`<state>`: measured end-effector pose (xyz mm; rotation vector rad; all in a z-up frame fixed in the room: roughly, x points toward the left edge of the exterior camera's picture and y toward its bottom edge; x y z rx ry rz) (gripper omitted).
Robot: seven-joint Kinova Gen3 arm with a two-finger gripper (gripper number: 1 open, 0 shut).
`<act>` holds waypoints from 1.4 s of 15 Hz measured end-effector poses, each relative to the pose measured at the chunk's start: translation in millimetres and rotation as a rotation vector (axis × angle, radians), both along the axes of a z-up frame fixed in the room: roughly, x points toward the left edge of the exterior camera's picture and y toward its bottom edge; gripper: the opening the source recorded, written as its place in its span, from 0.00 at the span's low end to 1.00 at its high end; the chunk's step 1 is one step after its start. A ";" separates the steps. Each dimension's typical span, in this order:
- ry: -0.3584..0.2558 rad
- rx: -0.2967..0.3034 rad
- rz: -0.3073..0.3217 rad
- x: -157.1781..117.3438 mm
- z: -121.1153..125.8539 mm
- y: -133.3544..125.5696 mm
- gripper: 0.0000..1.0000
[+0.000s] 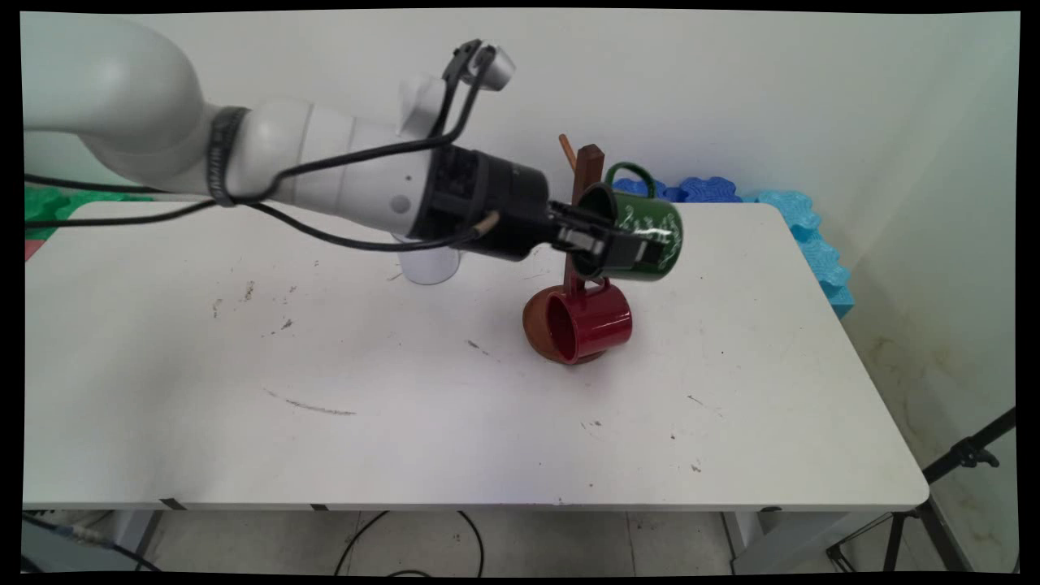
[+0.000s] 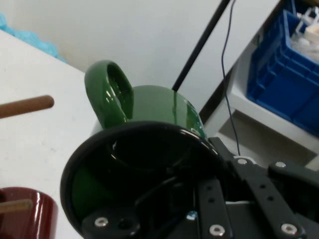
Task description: Place the picked object on the table
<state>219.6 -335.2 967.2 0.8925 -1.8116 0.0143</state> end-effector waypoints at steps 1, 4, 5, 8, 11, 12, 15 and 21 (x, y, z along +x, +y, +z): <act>-0.011 0.003 -0.011 4.9 3.7 1.5 0.00; -0.060 0.019 -0.047 26.6 18.0 4.6 0.00; -0.079 0.022 -0.059 35.2 23.4 5.3 0.00; -0.158 0.031 -0.088 64.5 35.9 5.7 0.00; -0.263 0.037 -0.121 95.2 43.2 4.5 0.00; -0.307 0.036 -0.136 105.1 45.1 3.3 0.00; -0.398 0.024 -0.177 126.0 49.1 -0.3 0.00; -0.649 0.012 -0.259 164.4 33.9 -15.9 0.00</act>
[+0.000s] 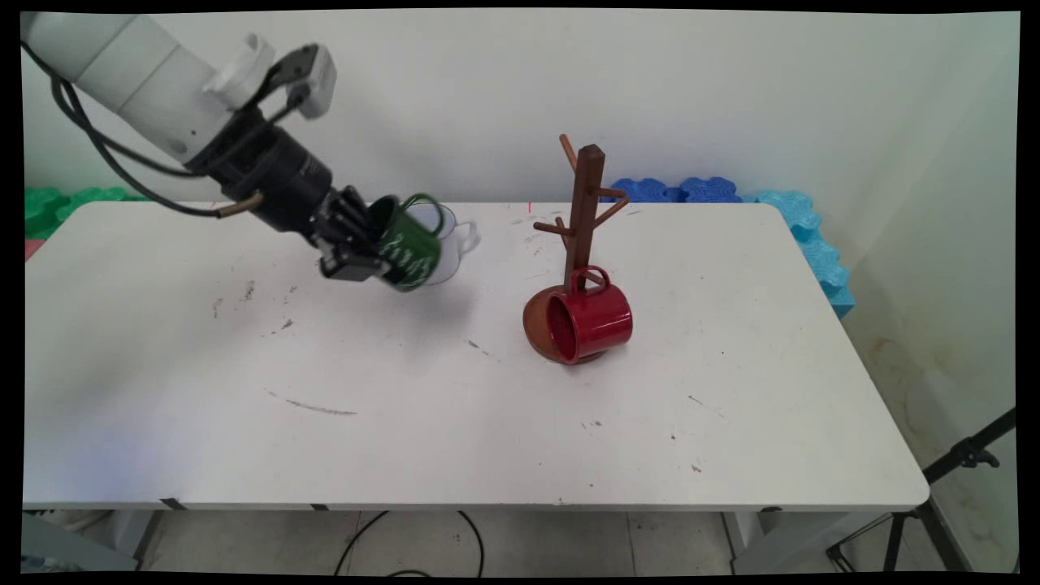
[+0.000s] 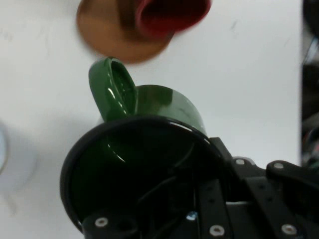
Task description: Place the picked object on the table
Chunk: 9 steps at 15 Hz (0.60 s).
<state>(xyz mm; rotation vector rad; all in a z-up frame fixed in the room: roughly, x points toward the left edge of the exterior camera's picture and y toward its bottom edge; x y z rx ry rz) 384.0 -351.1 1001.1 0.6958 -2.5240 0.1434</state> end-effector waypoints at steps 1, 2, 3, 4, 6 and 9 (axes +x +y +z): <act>-0.044 0.000 -0.010 4.7 -5.3 -3.5 0.00; -0.071 -0.001 -0.016 7.4 -9.1 -6.2 0.00; -0.096 -0.001 -0.023 9.3 -13.6 -9.0 0.00; -0.129 -0.002 -0.031 11.2 -20.1 -13.0 0.00; -0.177 0.000 -0.042 12.0 -32.6 -20.5 0.00; -0.243 0.009 -0.055 8.5 -53.9 -35.3 0.00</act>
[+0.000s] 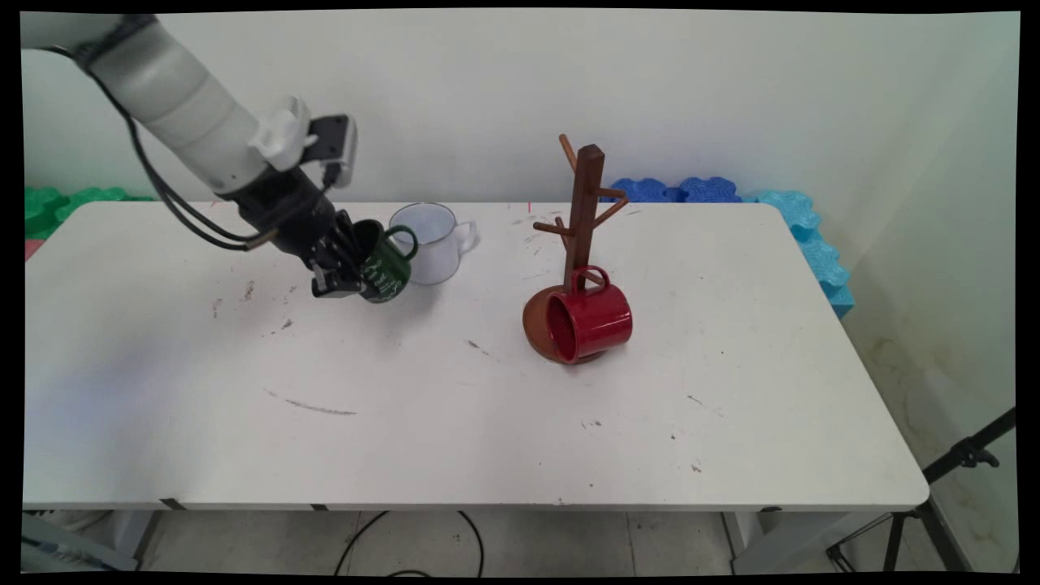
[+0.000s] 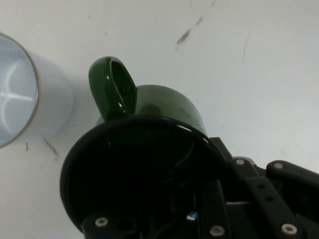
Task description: Place the picked object on the table
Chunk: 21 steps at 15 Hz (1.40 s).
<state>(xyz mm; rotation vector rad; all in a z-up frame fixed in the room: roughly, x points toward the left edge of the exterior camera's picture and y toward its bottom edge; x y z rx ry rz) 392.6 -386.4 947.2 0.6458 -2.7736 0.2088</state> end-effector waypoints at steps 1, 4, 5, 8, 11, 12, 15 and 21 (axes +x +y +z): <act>-0.014 0.004 0.000 -2.0 -5.7 -4.0 0.00; -0.033 0.018 0.010 -12.1 -25.4 -18.7 0.00; -0.033 0.021 0.014 -14.5 -29.3 -21.7 0.00; -0.036 0.028 0.031 -23.0 -45.3 -34.8 0.00; -0.042 0.037 0.045 -30.7 -60.7 -47.1 0.00; -0.043 0.041 0.049 -33.3 -65.6 -50.6 0.00; -0.042 0.052 0.056 -40.3 -77.5 -58.7 0.00; -0.034 0.063 0.062 -49.8 -94.3 -67.9 0.00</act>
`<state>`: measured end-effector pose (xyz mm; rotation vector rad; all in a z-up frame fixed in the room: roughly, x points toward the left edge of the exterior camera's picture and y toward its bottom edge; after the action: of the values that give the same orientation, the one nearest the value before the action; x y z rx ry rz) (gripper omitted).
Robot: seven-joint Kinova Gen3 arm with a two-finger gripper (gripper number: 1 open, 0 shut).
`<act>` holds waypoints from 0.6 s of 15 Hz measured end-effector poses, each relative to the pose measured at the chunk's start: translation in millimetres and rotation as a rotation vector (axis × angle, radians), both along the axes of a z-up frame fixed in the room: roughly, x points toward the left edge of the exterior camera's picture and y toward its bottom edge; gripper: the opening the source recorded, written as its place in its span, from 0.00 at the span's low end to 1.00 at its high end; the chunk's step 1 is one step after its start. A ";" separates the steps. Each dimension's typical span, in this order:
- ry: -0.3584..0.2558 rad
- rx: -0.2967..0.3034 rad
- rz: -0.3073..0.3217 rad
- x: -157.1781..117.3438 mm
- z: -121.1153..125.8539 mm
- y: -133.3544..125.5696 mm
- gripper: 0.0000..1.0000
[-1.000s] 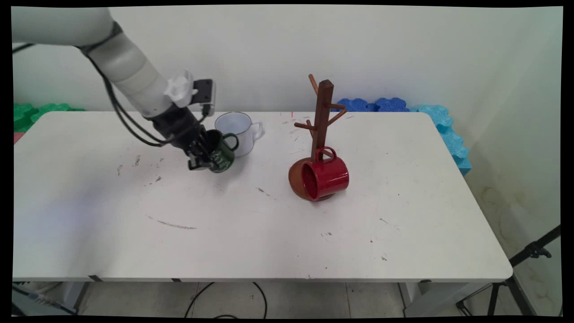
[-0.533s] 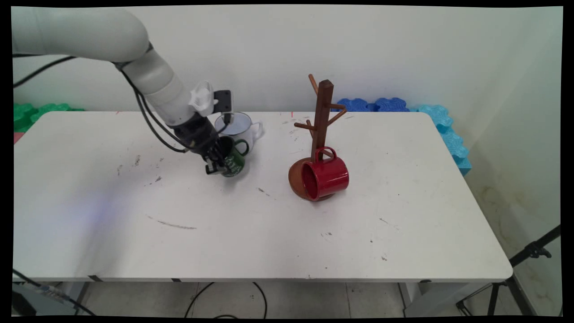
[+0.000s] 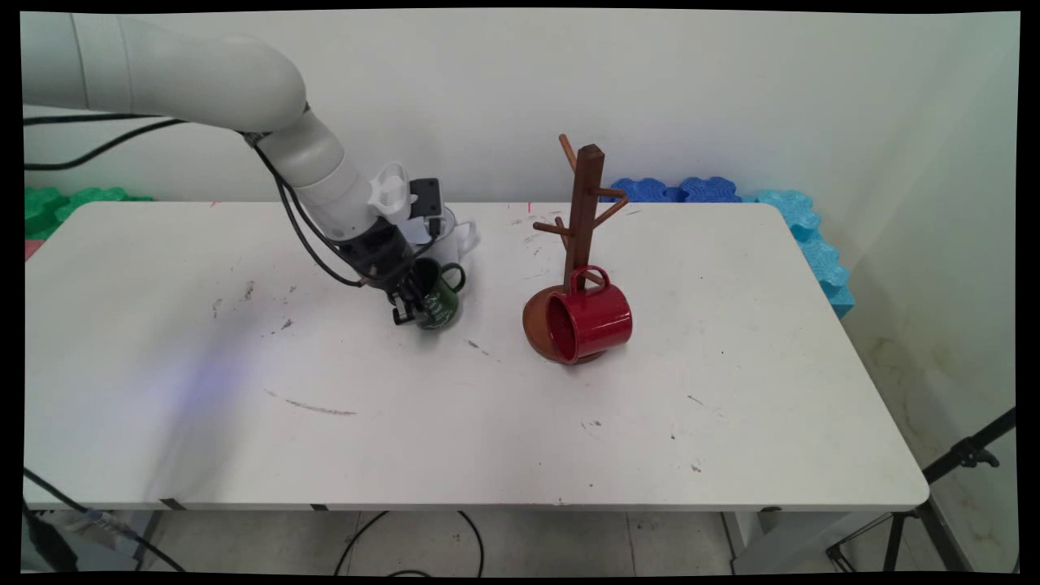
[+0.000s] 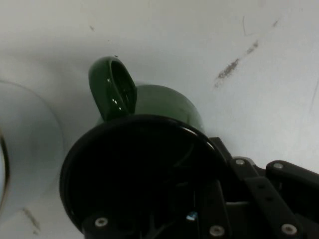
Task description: Place the picked object on the table
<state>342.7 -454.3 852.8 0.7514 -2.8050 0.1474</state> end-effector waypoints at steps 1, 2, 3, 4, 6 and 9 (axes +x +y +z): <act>0.001 0.001 0.001 -0.9 -2.5 -1.4 0.00; 0.002 0.003 0.003 -1.6 -4.5 -2.5 0.00; 0.003 0.003 0.004 -2.1 -5.8 -3.2 0.00; 0.005 0.004 0.005 -3.0 -7.8 -4.2 1.00; 0.014 0.006 0.010 -5.3 -11.7 -6.4 1.00; 0.032 0.006 0.018 -8.9 -15.3 -9.1 1.00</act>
<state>333.8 -463.4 837.5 0.7733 -2.7700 0.1288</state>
